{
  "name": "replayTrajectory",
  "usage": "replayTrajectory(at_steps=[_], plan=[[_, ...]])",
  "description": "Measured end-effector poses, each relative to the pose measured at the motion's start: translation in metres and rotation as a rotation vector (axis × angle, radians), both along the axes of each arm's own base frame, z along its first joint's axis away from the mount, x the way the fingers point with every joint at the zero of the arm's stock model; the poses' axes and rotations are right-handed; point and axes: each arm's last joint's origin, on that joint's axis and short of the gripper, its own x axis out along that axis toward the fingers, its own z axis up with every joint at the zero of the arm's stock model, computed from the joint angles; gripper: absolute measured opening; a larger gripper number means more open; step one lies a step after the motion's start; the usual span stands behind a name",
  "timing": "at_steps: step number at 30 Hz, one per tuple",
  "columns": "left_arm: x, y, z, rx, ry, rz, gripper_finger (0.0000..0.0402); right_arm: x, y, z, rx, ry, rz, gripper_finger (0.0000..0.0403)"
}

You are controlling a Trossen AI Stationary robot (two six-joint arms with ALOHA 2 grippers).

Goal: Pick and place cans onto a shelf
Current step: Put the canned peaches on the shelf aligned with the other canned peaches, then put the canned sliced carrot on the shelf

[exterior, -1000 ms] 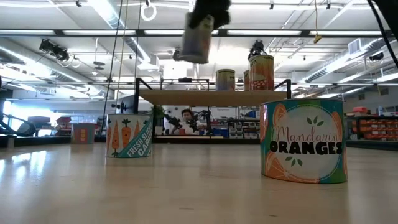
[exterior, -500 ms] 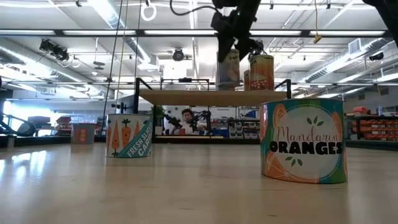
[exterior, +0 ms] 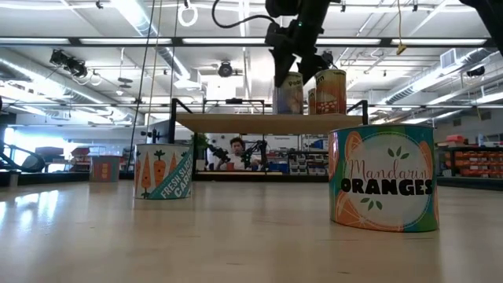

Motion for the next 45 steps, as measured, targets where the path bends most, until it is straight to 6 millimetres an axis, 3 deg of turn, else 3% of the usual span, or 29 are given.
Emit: replayTrajectory(at_steps=[8, 16, 21, 25, 28, 33, 40, 45], plan=[[0.006, -0.008, -0.003, -0.007, 0.021, -0.045, 0.0254, 0.001, 0.003, 0.012, -0.023, -0.03, -0.002, 0.0357], [0.007, -0.019, -0.005, 0.051, 0.038, -0.083, 0.0254, -0.008, 0.021, 0.06, -0.102, -0.113, 0.018, 0.0357], [0.019, -0.037, -0.016, 0.08, 0.109, -0.162, 0.0254, -0.024, 0.064, 0.09, -0.149, -0.201, 0.123, 0.0357], [0.032, -0.05, -0.031, 0.063, 0.204, -0.18, 0.0254, -0.031, 0.115, 0.1, -0.194, -0.215, 0.333, 0.0355], [0.042, -0.055, -0.045, 0.054, 0.299, -0.166, 0.0254, -0.035, 0.151, 0.099, -0.186, -0.214, 0.456, 0.035], [0.057, -0.06, -0.069, -0.001, 0.458, -0.116, 0.0258, -0.043, 0.197, 0.096, -0.186, -0.225, 0.515, 0.0347], [0.071, -0.061, -0.116, 0.015, 0.831, -0.049, 0.0306, -0.058, 0.239, 0.092, -0.118, -0.22, 0.566, 0.0346], [0.092, -0.076, -0.145, 0.032, 0.955, -0.147, 0.0315, -0.076, 0.269, 0.088, -0.069, -0.167, 0.616, 0.0346]])
